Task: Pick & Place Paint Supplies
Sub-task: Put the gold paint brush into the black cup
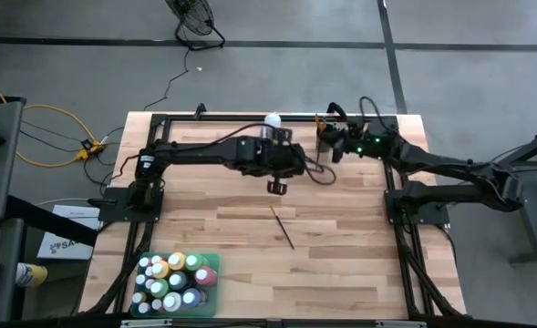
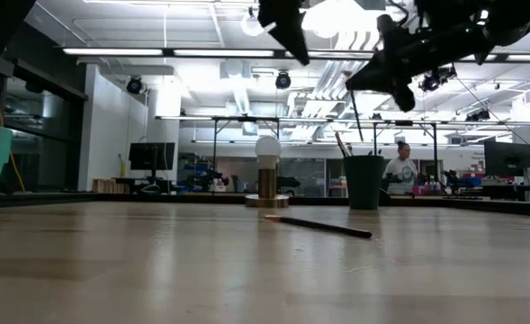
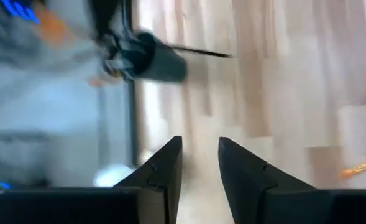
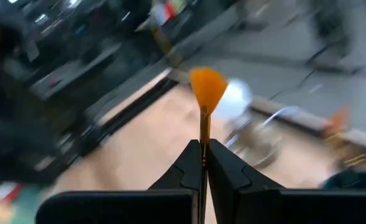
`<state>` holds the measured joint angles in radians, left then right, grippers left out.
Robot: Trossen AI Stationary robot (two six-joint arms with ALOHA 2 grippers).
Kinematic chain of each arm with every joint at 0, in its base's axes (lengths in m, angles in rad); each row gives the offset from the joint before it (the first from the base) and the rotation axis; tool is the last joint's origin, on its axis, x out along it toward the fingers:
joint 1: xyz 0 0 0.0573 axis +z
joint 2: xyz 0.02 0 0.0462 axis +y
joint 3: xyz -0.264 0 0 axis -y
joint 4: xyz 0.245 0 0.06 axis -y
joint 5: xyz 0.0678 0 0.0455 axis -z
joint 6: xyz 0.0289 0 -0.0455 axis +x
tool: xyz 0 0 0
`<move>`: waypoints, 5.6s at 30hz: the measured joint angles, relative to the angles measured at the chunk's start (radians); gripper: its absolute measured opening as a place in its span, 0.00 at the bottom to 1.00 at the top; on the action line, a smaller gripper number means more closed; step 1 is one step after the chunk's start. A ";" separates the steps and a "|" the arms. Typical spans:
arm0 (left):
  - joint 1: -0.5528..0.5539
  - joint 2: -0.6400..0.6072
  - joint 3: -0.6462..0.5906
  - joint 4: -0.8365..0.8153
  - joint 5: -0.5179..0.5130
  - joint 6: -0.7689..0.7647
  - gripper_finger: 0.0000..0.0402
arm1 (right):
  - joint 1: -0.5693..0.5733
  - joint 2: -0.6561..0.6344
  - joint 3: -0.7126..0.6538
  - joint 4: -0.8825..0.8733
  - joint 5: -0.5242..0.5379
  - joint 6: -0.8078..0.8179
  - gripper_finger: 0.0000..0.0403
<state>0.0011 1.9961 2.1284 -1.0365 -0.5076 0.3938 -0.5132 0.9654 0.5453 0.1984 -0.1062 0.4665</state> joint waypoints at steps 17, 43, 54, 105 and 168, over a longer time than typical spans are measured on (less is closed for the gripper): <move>0.038 0.015 -0.087 -0.069 0.272 -0.301 0.25 | -0.105 0.036 0.000 0.118 0.376 -0.258 0.01; 0.038 0.014 -0.098 -0.067 0.272 -0.293 0.25 | -0.111 0.164 0.000 0.193 0.478 -0.291 0.22; 0.038 0.029 -0.094 -0.089 0.310 -0.207 0.25 | -0.082 0.126 0.000 0.063 0.466 -0.189 0.52; 0.023 0.362 -0.245 -0.034 0.525 0.473 0.25 | 0.022 -0.175 0.000 -0.298 0.418 -0.137 0.54; -0.037 0.233 0.227 -0.204 -0.062 0.589 0.00 | -0.142 -0.140 0.000 -0.321 -0.610 0.219 0.54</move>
<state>-0.0357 2.2286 2.3554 -1.2408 -0.5699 0.9823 -0.6547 0.8252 0.5449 -0.1228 -0.7167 0.6859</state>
